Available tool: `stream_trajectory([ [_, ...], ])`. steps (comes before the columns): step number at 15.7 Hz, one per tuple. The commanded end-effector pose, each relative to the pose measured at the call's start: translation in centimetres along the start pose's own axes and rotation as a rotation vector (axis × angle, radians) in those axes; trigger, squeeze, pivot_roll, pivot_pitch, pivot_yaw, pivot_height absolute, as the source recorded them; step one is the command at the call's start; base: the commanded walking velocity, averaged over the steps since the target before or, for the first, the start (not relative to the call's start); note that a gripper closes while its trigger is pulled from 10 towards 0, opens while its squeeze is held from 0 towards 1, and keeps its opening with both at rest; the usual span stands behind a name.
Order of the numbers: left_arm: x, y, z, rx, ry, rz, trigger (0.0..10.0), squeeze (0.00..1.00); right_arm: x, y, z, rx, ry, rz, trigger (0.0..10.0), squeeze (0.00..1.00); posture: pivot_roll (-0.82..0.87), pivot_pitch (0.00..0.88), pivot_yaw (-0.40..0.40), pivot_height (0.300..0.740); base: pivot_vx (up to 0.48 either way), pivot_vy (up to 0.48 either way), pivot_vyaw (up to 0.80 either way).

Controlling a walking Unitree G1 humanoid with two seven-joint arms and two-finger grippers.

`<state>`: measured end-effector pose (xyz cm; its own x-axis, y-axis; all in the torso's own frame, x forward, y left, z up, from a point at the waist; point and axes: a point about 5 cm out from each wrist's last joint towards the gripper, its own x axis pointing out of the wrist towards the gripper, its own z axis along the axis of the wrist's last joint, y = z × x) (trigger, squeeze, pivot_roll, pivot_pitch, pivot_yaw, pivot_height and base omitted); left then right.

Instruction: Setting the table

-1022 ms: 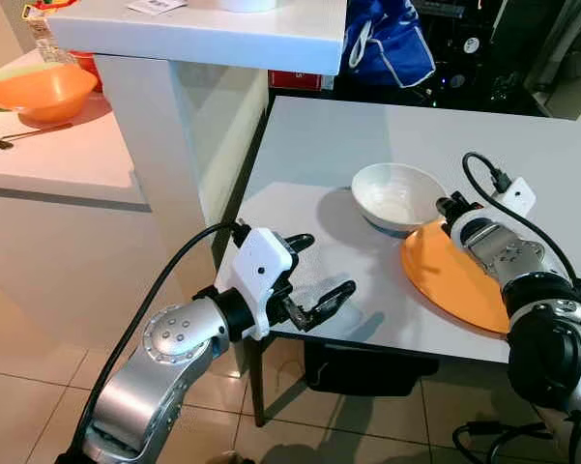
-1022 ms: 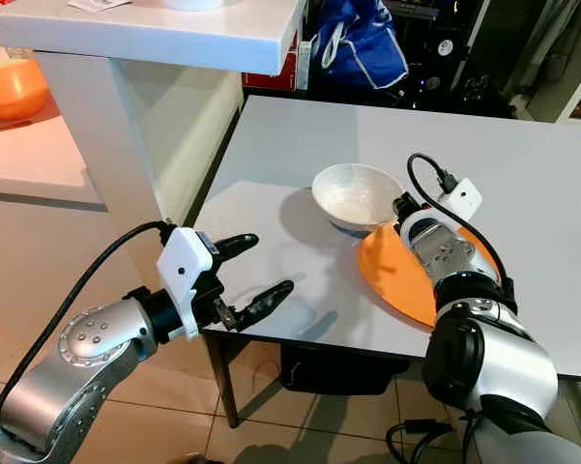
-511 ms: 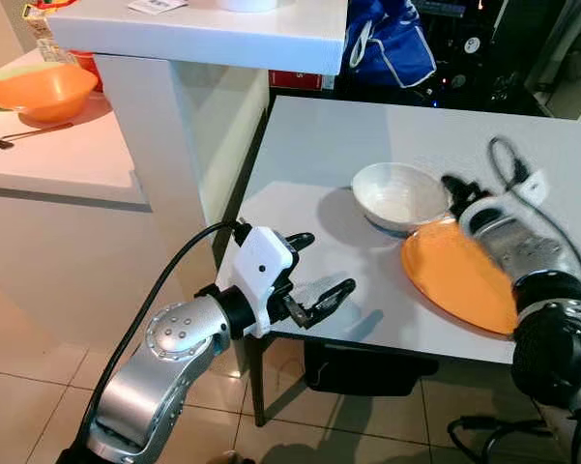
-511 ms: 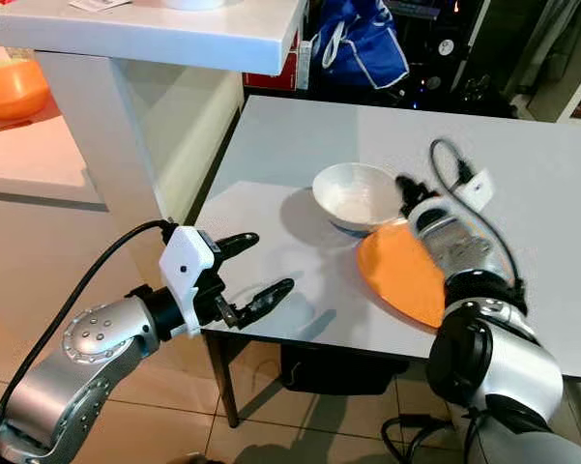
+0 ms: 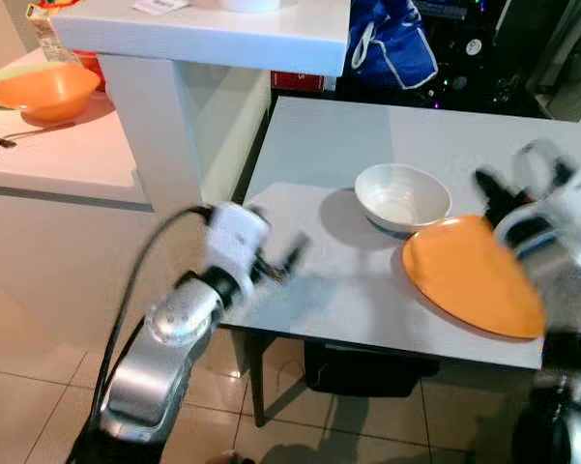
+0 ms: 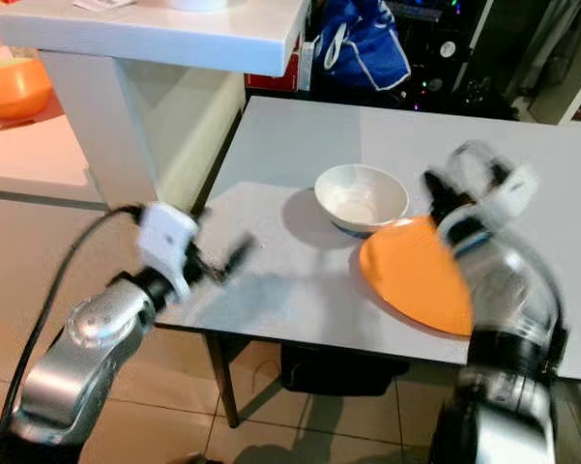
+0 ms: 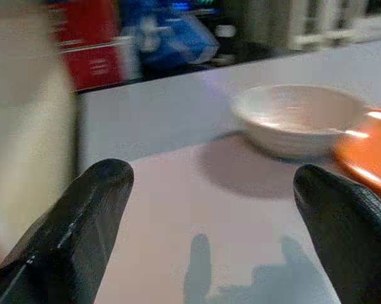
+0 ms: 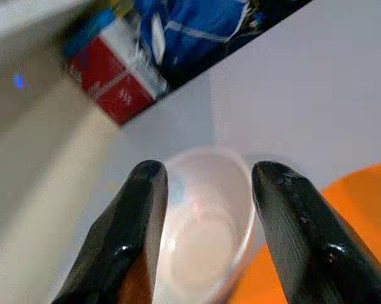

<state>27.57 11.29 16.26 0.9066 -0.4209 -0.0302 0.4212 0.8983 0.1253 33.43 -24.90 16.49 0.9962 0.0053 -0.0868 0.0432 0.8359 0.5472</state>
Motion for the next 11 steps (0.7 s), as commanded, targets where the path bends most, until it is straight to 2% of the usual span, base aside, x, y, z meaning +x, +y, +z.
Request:
stream_trajectory([
  [1,0.0,2.0,0.5,0.002,-0.012,0.153,10.0,0.00,-1.2,3.1,1.7,-0.085,-0.086,0.090,10.0,0.00,-0.02,0.000,-0.013,0.740,0.000,0.000,0.00],
  [2,-0.3,2.7,0.8,0.054,-0.022,0.195,10.0,0.00,-2.3,4.2,1.5,-0.090,-0.097,0.118,10.0,0.00,-0.02,0.000,-0.012,0.740,0.000,0.000,0.00],
  [4,-0.6,2.9,1.1,0.104,-0.041,0.222,10.0,0.00,-3.4,4.7,0.7,-0.110,-0.088,0.127,10.0,0.00,0.01,0.000,-0.013,0.740,0.000,0.000,0.00],
  [6,-0.8,3.4,1.8,0.109,-0.060,0.283,10.0,0.00,-4.4,5.6,-1.0,-0.142,-0.073,0.137,10.0,0.00,0.03,0.000,-0.012,0.740,0.000,0.000,0.00],
  [8,-0.9,4.1,2.5,0.113,-0.087,0.347,10.0,0.00,-5.1,7.2,-2.6,-0.245,-0.041,0.200,10.0,0.00,0.03,0.000,-0.014,0.740,0.000,0.000,0.00],
  [10,-1.5,3.5,2.0,0.105,-0.067,0.342,10.0,0.00,-5.7,8.0,-3.7,-0.273,0.001,0.255,10.0,0.00,0.02,0.000,-0.014,0.740,0.000,0.000,0.72],
  [11,-1.9,2.5,1.4,0.131,-0.040,0.304,10.0,0.00,-6.4,8.2,-4.2,-0.274,0.041,0.303,10.0,0.00,0.03,0.000,-0.021,0.740,0.000,0.000,0.80],
])
